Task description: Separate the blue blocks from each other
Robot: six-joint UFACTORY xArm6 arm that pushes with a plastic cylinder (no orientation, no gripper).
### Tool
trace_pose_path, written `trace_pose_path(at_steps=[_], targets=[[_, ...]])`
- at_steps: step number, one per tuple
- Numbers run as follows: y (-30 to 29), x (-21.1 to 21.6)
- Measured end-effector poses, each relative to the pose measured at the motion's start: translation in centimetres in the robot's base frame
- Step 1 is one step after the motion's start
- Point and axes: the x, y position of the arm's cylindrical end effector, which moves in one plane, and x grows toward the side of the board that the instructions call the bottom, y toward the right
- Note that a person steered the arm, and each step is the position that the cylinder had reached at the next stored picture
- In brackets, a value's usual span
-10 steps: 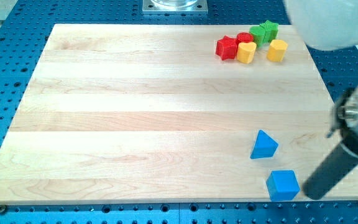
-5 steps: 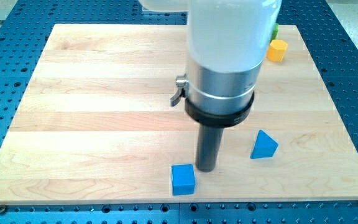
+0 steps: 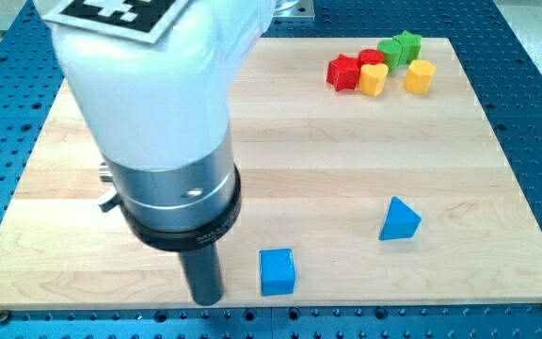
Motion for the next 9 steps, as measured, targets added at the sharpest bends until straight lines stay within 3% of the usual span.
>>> trace_pose_path(at_steps=[2, 3, 7, 8, 9], targets=[[15.4, -0.8], [17.3, -3.3], [6.8, -5.0], [6.3, -5.5], [11.7, -3.6]])
